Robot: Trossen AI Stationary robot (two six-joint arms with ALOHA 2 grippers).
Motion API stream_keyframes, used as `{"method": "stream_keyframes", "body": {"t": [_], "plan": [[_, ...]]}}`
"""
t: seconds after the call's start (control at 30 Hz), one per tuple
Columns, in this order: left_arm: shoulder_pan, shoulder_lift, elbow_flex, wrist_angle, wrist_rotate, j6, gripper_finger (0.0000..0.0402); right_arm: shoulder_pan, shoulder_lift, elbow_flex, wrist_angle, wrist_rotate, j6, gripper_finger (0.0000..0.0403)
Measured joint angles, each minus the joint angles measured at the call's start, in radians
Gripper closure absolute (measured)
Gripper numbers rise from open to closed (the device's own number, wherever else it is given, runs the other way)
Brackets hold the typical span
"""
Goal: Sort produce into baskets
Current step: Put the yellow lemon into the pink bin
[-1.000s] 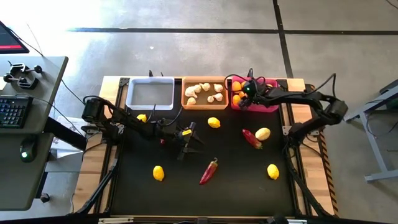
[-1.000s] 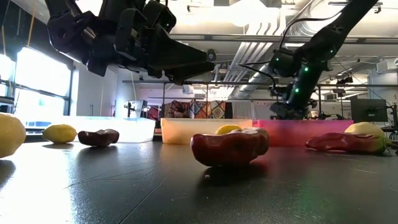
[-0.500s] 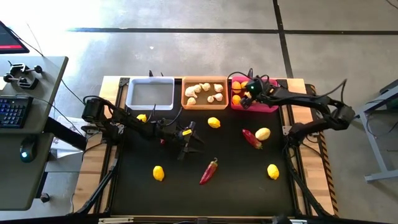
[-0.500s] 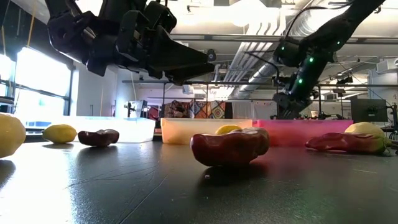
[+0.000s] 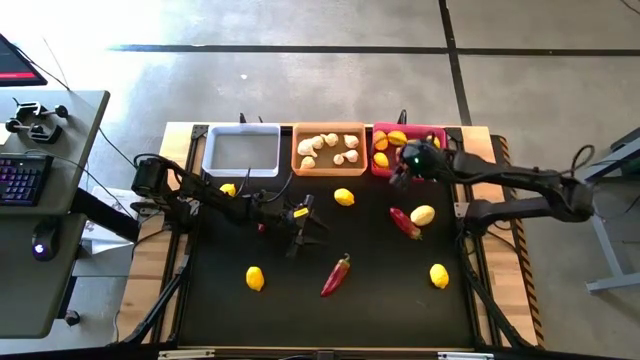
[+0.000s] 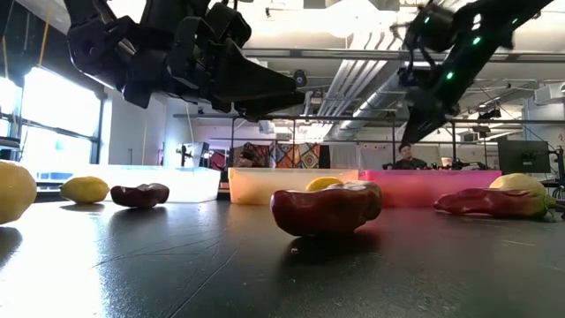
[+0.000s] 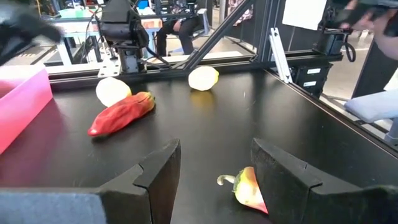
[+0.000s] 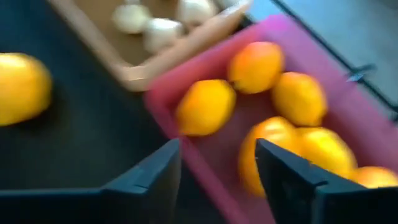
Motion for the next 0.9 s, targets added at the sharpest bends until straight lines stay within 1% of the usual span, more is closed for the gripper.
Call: {"method": "stream_keyframes", "body": {"t": [0.1, 0.17, 0.23, 0.33, 0.47, 0.53, 0.63, 0.77, 0.9], "plan": [[0.000, 0.000, 0.000, 0.000, 0.000, 0.000, 0.0220, 0.102, -0.033, -0.006, -0.016, -0.013, 0.086, 0.0254], [0.000, 0.000, 0.000, -0.001, 0.000, 0.000, 0.0220, 0.167, -0.030, -0.006, -0.011, -0.013, 0.133, 0.0272], [0.000, 0.000, 0.000, -0.003, -0.001, 0.000, 0.0220, 0.227, -0.014, -0.007, 0.018, -0.012, 0.170, 0.0279], [-0.001, 0.000, 0.000, -0.006, -0.001, 0.006, 0.0220, 0.311, 0.028, -0.007, 0.089, 0.010, 0.199, 0.0275], [0.001, 0.000, 0.000, 0.000, -0.001, 0.018, 0.0220, 0.400, 0.111, -0.007, 0.193, 0.050, 0.205, 0.0248], [0.002, 0.000, -0.005, 0.014, -0.002, 0.035, 0.0222, 0.434, 0.162, -0.007, 0.253, 0.053, 0.204, 0.0226], [0.002, -0.001, -0.030, 0.060, -0.003, 0.050, 0.0228, 0.470, 0.237, -0.007, 0.355, 0.055, 0.156, 0.0190], [0.002, -0.001, -0.084, 0.155, -0.003, 0.050, 0.0237, 0.486, 0.333, -0.007, 0.493, 0.055, 0.092, 0.0146], [0.008, -0.001, -0.117, 0.198, -0.002, 0.030, 0.0241, 0.471, 0.414, -0.007, 0.610, 0.056, 0.047, 0.0118]]}}
